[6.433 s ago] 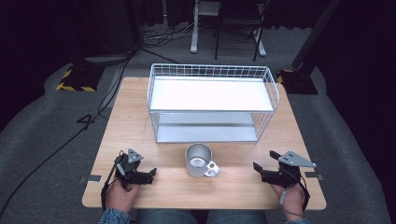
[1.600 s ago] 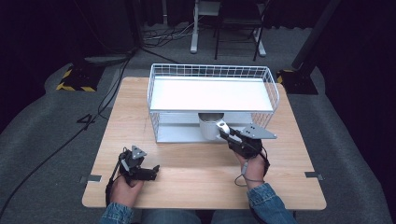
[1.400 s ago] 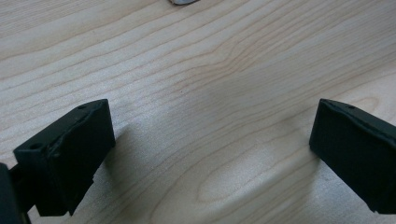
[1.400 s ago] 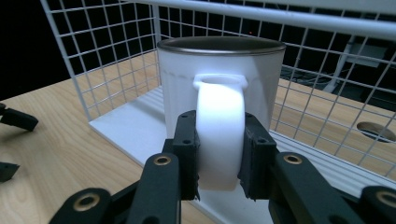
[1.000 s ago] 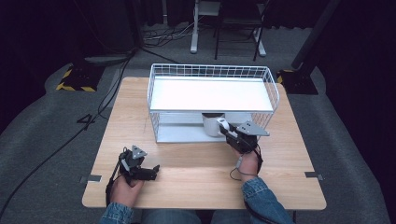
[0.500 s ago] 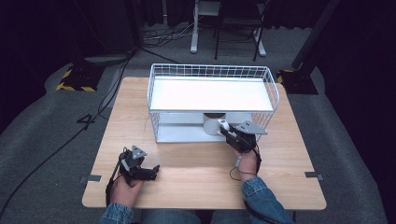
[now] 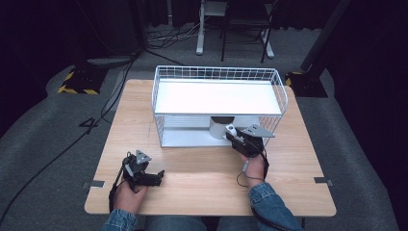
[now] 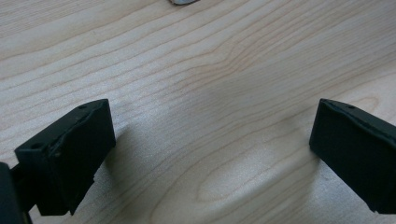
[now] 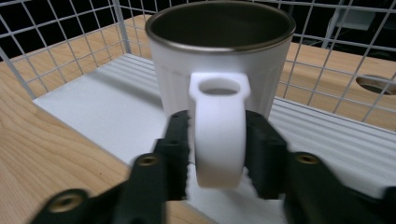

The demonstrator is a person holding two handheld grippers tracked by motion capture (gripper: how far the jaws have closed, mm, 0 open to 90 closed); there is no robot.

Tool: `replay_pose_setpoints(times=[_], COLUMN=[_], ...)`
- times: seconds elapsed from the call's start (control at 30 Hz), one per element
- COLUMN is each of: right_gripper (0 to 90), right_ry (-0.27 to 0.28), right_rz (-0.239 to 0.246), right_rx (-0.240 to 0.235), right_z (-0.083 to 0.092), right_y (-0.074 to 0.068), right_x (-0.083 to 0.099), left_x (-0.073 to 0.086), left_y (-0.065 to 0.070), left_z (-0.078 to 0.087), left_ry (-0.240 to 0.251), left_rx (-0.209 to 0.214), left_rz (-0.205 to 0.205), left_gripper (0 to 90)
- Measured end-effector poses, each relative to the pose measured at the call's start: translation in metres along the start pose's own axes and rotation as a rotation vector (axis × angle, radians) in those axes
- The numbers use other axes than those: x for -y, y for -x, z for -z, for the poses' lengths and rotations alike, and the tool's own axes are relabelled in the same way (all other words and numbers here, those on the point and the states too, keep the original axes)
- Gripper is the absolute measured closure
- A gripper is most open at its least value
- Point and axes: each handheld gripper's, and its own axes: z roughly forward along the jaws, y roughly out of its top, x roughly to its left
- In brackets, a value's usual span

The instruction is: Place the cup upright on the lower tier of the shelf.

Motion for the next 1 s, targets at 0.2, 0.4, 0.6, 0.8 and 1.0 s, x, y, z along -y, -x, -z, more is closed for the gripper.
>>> replay_pose_setpoints(times=[0.2,0.4,0.6,0.8,1.0], right_gripper=[38.0,34.4,33.3,32.7,32.0], right_ry=[-0.005,-0.001,0.010,0.025,0.028], right_rz=[-0.030,-0.028,-0.037,-0.025,-0.029], right_rx=[-0.010,-0.005,-0.017,-0.037,-0.054], right_z=[0.001,0.009,0.023,0.041,0.066], right_y=[0.002,0.001,-0.001,0.000,0.003], right_x=[-0.003,-0.007,-0.011,-0.016,-0.021], left_x=[0.000,0.000,0.000,0.001,0.003], left_y=[0.000,0.000,0.000,0.001,0.001], left_z=[0.000,0.000,0.000,0.001,0.003], left_ry=[0.000,0.000,0.000,-0.001,0.004], left_rx=[0.000,0.000,0.000,0.002,0.006], left_rz=[-0.001,-0.001,-0.001,-0.006,-0.007], left_gripper=[0.6,0.6,0.6,0.8,1.8])
